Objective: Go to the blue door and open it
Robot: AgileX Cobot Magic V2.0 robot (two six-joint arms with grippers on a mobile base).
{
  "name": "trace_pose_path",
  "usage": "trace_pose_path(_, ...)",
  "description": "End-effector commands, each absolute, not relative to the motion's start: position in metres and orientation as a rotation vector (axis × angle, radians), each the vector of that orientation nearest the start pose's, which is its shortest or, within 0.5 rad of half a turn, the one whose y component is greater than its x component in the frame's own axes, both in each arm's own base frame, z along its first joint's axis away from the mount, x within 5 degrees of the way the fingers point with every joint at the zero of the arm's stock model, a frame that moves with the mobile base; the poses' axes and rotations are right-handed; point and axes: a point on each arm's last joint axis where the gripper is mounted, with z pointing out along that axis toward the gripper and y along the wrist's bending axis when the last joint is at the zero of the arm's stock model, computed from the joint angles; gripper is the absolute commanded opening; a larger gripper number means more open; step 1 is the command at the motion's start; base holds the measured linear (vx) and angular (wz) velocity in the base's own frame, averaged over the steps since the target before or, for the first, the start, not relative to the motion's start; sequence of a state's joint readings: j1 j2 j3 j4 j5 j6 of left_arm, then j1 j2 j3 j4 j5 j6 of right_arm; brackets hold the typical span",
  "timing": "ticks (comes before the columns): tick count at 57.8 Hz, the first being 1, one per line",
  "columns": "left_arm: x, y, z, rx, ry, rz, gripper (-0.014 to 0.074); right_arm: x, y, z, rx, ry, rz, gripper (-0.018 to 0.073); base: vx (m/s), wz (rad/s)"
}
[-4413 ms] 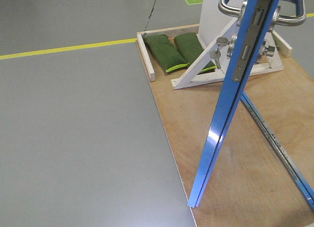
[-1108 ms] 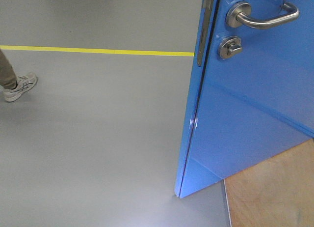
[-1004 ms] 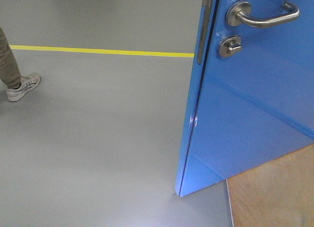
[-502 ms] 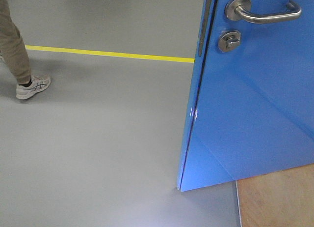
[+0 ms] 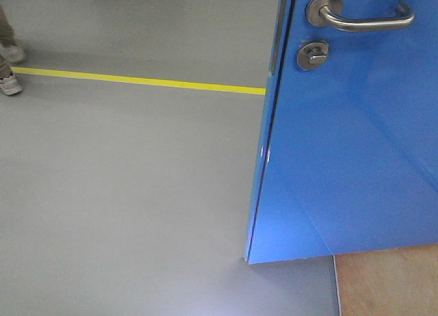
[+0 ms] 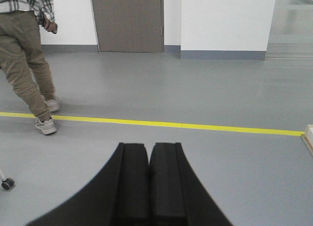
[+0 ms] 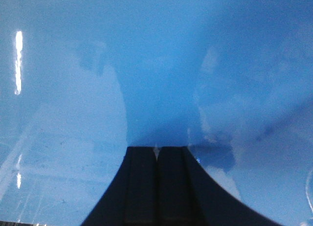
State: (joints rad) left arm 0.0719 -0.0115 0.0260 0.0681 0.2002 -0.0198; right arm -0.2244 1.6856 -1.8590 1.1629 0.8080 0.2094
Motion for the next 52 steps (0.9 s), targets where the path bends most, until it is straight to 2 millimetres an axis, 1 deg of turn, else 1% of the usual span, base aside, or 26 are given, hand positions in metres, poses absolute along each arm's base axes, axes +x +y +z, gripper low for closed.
trace_pose_path(1,0.0543,0.0045,0.2035,-0.031,1.577,0.091,0.0073,0.3657,-0.0239,0.5033,0.694,1.592,1.338,0.0008,0.16,-0.01)
trace_pose_path(52,0.0543,0.0045,0.2035,-0.031,1.577,0.091,0.0073,0.3657,-0.0239,0.5033,0.694,1.592,1.338,0.0008,0.16,-0.04)
